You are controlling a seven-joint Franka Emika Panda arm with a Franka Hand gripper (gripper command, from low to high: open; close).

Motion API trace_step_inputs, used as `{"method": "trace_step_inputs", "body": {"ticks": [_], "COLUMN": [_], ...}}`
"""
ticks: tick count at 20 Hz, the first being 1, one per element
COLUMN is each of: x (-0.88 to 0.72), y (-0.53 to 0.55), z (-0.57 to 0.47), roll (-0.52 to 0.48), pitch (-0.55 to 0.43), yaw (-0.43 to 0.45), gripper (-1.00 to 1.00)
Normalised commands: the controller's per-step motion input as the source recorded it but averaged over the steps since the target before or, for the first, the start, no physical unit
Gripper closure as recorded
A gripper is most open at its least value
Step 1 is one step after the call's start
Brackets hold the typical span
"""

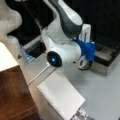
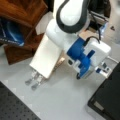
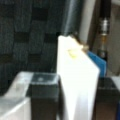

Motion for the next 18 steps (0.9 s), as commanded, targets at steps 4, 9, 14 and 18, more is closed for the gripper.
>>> {"method": "trace_step_inputs", "body": {"ticks": [4,9,14,18], "x": [0.14,0.13,0.19,0.21], "y": [0.18,0.13,0.15,0.21], "z": [0.47,0.39,0.32,0.28], "roll": [0.052,0.046,0.070,0.033], "pitch": [0.105,0.081,0.067,0.074], "yaw": [-0.081,-0.075,-0.100,-0.106], "gripper": [1.00,1.00,1.00,1.00]}}
